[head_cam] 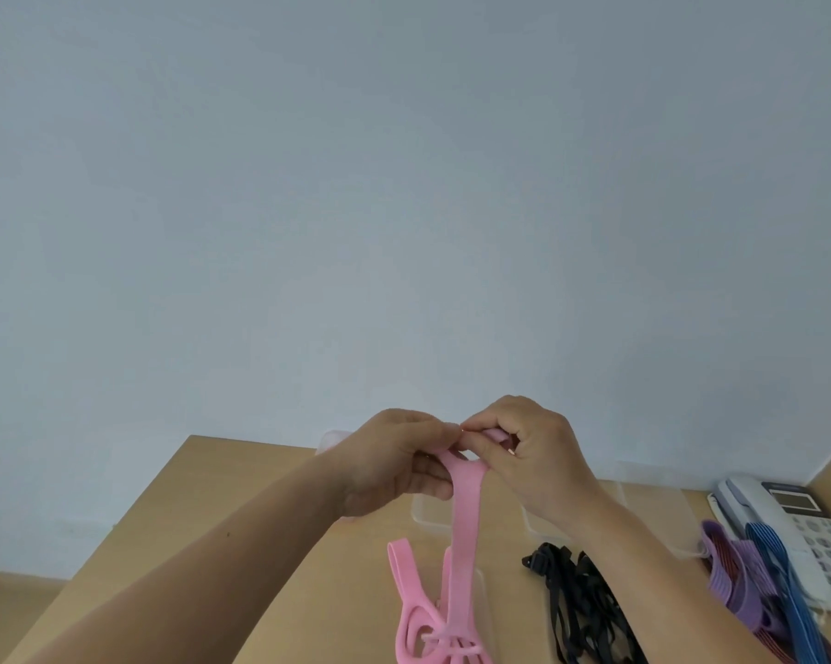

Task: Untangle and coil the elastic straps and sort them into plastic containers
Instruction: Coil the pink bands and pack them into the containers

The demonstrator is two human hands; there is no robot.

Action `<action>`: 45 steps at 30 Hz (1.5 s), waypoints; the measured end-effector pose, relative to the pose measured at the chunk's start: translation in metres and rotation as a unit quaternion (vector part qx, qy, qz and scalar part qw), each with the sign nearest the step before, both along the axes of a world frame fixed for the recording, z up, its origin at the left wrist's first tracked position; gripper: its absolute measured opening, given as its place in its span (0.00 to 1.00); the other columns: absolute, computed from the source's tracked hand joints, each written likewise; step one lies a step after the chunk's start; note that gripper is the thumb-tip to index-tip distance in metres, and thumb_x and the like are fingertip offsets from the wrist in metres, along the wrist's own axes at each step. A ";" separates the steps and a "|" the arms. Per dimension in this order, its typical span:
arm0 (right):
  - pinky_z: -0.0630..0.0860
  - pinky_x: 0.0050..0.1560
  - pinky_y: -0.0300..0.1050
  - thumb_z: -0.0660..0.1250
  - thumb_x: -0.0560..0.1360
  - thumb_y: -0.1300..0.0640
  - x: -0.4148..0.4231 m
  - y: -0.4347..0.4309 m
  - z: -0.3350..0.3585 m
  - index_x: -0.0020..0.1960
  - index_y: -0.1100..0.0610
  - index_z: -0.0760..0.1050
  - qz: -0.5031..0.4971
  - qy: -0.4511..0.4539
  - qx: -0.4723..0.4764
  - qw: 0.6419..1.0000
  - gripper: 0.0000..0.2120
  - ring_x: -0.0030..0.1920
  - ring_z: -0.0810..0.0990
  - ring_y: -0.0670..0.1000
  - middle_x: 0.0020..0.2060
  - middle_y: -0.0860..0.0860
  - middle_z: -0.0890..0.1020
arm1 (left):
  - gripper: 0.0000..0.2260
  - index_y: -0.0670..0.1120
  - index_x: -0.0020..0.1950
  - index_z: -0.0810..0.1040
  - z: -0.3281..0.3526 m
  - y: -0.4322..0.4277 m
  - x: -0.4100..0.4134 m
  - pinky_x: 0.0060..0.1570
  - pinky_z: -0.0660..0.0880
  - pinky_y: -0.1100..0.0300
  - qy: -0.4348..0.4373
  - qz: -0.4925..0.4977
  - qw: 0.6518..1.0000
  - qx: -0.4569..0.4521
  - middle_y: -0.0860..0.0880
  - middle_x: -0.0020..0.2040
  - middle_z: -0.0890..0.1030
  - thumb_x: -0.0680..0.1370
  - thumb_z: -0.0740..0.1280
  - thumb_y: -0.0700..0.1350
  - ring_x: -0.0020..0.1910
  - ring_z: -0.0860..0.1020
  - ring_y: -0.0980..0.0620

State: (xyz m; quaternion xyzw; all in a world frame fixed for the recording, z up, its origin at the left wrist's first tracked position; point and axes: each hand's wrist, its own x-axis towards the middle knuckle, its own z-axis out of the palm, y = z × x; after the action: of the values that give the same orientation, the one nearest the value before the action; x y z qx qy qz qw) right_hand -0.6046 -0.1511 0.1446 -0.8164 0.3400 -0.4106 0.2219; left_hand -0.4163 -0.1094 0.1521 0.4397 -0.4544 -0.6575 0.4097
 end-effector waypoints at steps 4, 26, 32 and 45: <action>0.77 0.42 0.41 0.76 0.72 0.56 0.000 0.000 -0.005 0.44 0.44 0.83 0.014 -0.038 0.069 0.997 0.06 0.41 0.80 0.47 0.40 0.43 0.82 | 0.05 0.38 0.52 0.81 -0.001 -0.001 0.004 0.48 0.81 0.54 -0.004 0.025 1.000 -0.018 0.38 0.47 0.84 0.78 0.68 0.38 0.46 0.82 0.45; 0.78 0.40 0.35 0.71 0.75 0.65 0.011 -0.003 -0.002 0.46 0.50 0.83 0.055 -0.096 0.172 0.979 0.10 0.38 0.83 0.46 0.35 0.46 0.82 | 0.06 0.39 0.50 0.77 -0.001 -0.002 0.018 0.40 0.79 0.57 -0.095 0.053 0.992 -0.070 0.40 0.46 0.85 0.77 0.70 0.41 0.40 0.83 0.47; 0.74 0.42 0.30 0.72 0.73 0.66 0.009 -0.003 -0.008 0.47 0.49 0.84 0.054 -0.049 0.033 0.997 0.12 0.41 0.81 0.43 0.39 0.38 0.81 | 0.09 0.43 0.45 0.78 -0.001 -0.001 0.015 0.35 0.78 0.56 -0.015 0.035 0.999 -0.017 0.41 0.43 0.83 0.73 0.72 0.48 0.36 0.80 0.45; 0.77 0.34 0.41 0.70 0.77 0.59 0.001 -0.004 -0.011 0.49 0.56 0.82 0.080 -0.145 0.281 0.945 0.03 0.34 0.83 0.53 0.35 0.53 0.83 | 0.16 0.39 0.48 0.78 -0.011 0.001 0.000 0.43 0.81 0.51 -0.045 0.117 0.986 -0.115 0.30 0.46 0.82 0.66 0.78 0.45 0.44 0.83 0.38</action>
State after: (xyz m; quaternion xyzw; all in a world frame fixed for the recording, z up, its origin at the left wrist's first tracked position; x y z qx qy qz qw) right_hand -0.6035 -0.1553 0.1335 -0.6769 0.3392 -0.3935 0.5214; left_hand -0.4167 -0.1085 0.1414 0.4690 -0.4904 -0.5283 0.5104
